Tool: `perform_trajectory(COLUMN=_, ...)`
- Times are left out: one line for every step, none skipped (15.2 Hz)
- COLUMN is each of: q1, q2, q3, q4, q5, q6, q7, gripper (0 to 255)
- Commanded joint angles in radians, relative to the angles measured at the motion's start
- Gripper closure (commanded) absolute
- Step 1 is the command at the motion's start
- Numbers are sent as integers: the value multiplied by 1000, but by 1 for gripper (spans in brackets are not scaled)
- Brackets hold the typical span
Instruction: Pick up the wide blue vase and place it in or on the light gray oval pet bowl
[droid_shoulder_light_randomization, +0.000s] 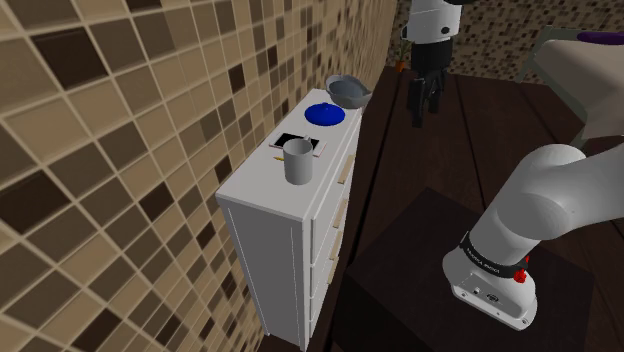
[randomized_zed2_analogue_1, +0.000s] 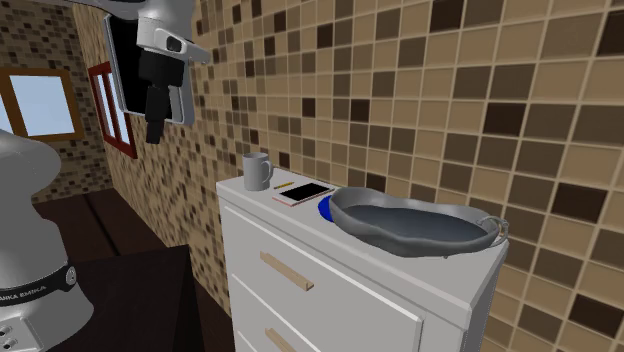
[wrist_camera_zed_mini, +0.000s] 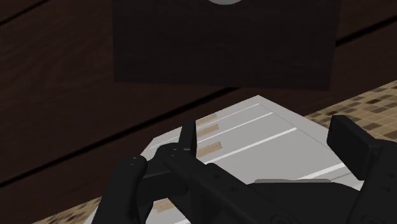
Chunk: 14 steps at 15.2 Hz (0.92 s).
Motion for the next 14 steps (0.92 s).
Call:
perform_trajectory(q1=0, q2=0, q3=0, q4=0, q5=0, q6=0, q7=0, gripper=0)
perform_trajectory(q1=-2, q2=18, q3=-8, q4=-5, q5=-7, q6=41, q7=-13, gripper=0)
perform_trajectory(q1=-4, q2=38, q3=-16, q4=-10, q5=-14, q6=82, q7=-26, gripper=0)
perform_trajectory(q1=-6, q2=58, q3=-23, q4=-12, q5=-19, q6=123, q7=-39, gripper=0)
perform_trajectory(q1=-8, q2=80, q3=-31, q4=-14, q5=-25, q6=164, q7=-52, gripper=0)
perform_trajectory(q1=-10, q2=103, q3=-39, q4=-14, q5=-30, q6=204, q7=-64, gripper=0)
perform_trajectory(q1=-11, q2=126, q3=-47, q4=-12, q5=-34, q6=244, q7=-77, gripper=0)
perform_trajectory(q1=-12, q2=151, q3=-54, q4=-10, q5=-37, q6=283, q7=-89, gripper=0)
perform_trajectory(q1=-13, q2=176, q3=-62, q4=-6, q5=-40, q6=322, q7=-102, gripper=0)
perform_trajectory(q1=-14, q2=202, q3=-69, q4=0, q5=-42, q6=360, q7=-114, gripper=0)
perform_trajectory(q1=-15, q2=229, q3=-76, q4=7, q5=-43, q6=397, q7=-127, gripper=0)
perform_trajectory(q1=-15, q2=257, q3=-84, q4=15, q5=-44, q6=434, q7=-139, gripper=0)
perform_trajectory(q1=-15, q2=284, q3=-91, q4=24, q5=-43, q6=469, q7=-152, gripper=0)
perform_trajectory(q1=-15, q2=313, q3=-98, q4=35, q5=-42, q6=504, q7=-165, gripper=0)
